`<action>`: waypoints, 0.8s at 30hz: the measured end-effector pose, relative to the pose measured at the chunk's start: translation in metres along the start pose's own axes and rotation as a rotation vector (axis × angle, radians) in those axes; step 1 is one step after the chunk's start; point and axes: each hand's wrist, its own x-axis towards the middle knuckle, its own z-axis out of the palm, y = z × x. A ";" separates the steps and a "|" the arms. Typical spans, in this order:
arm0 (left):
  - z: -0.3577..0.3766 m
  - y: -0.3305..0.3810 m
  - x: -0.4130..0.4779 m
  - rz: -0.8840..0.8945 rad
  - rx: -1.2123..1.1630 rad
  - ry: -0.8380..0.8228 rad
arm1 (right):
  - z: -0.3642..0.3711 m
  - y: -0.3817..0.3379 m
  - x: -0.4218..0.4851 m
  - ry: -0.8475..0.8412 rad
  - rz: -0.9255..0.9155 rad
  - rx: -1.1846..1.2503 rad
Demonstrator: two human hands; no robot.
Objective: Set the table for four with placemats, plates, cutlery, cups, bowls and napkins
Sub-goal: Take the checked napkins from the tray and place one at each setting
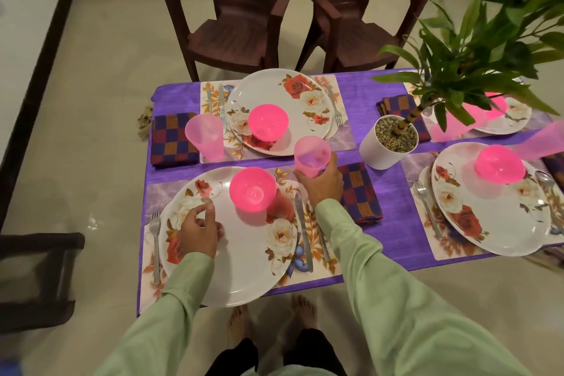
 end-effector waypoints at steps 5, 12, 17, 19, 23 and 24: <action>0.002 0.000 -0.002 -0.012 -0.014 -0.002 | -0.027 0.043 -0.001 0.003 -0.172 -0.172; 0.004 -0.004 -0.006 -0.006 -0.003 0.013 | -0.058 0.133 -0.022 -0.022 -0.120 -0.827; 0.006 -0.001 -0.017 0.017 0.049 0.013 | -0.041 0.120 -0.011 -0.030 -0.122 -0.806; 0.006 -0.004 -0.020 0.022 0.055 0.017 | -0.036 0.118 -0.007 -0.017 -0.119 -0.806; 0.004 -0.012 -0.021 0.017 0.048 0.031 | -0.031 0.117 -0.003 -0.003 -0.127 -0.815; 0.003 -0.014 -0.022 0.016 0.046 0.031 | -0.032 0.117 -0.003 -0.004 -0.129 -0.818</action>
